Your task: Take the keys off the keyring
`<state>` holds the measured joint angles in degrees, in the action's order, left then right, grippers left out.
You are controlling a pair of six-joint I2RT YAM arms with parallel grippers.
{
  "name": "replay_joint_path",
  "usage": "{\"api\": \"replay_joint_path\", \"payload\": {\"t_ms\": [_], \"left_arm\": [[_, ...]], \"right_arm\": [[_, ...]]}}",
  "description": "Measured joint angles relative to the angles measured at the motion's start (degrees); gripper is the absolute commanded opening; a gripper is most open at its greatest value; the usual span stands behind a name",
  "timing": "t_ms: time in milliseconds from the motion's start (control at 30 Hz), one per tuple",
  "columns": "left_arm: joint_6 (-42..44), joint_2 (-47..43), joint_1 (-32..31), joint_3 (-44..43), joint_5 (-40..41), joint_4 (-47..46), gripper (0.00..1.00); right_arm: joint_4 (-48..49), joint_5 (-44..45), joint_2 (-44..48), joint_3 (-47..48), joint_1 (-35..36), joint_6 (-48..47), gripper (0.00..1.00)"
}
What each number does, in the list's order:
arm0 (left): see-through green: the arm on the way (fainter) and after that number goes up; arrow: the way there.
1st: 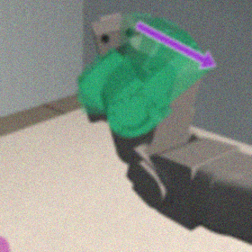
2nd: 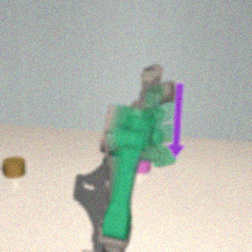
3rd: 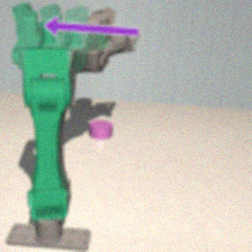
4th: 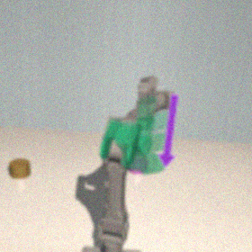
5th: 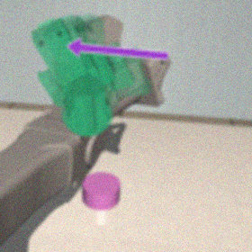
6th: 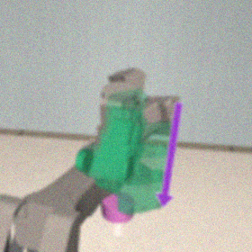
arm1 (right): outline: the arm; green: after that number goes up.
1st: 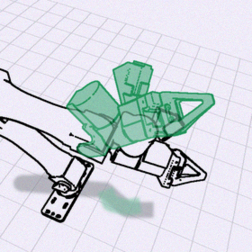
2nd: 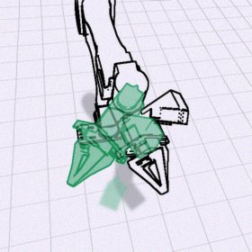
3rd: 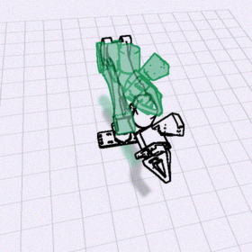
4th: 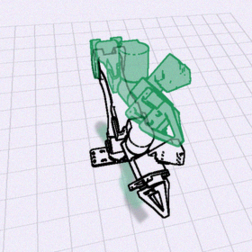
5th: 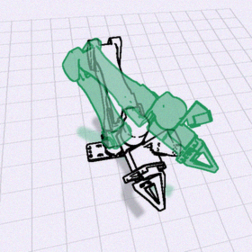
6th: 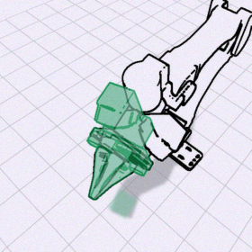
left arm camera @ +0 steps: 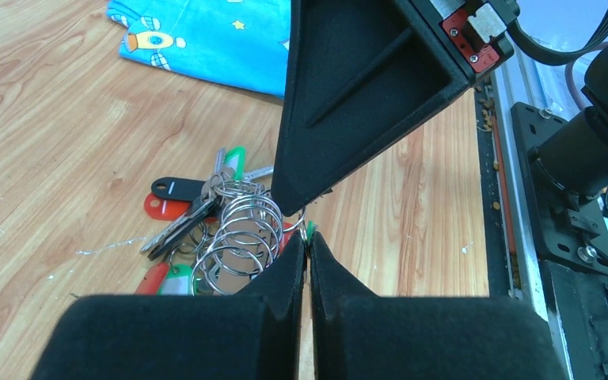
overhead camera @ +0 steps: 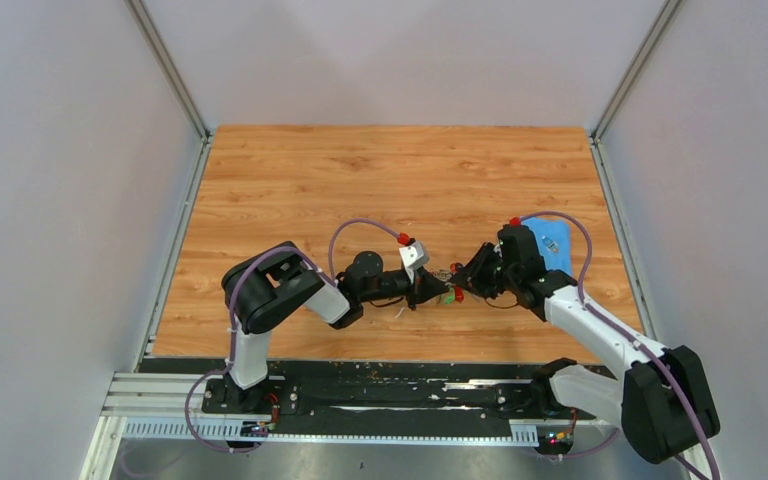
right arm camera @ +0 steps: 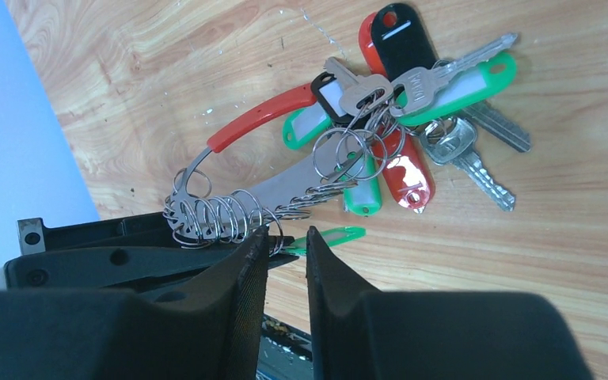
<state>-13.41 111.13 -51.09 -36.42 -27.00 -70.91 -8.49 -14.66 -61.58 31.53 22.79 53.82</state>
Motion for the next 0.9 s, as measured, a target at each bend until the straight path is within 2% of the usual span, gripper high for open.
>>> {"api": "replay_joint_path", "payload": {"t_ms": [233,300,400,667,900], "left_arm": [[-0.2,0.2,0.0,0.0,-0.4,0.0,0.00],[-0.3,0.3,0.0,0.0,-0.5,-0.1,0.00],[-0.3,0.4,0.0,0.0,-0.4,-0.1,0.00],[-0.3,0.5,0.0,0.0,-0.4,0.1,0.00],[-0.3,0.5,0.0,0.0,0.2,-0.2,0.00]], "right_arm": [[4.2,-1.7,-0.5,-1.4,-0.3,4.2,0.20],[4.7,-1.9,-0.7,-1.4,-0.3,4.8,0.15],[5.4,-2.2,-0.8,-1.5,-0.4,5.7,0.02],[4.8,-2.8,-1.0,-1.2,-0.4,4.5,0.01],[-1.5,-5.1,-4.2,4.5,-0.5,-4.5,0.01]]}}
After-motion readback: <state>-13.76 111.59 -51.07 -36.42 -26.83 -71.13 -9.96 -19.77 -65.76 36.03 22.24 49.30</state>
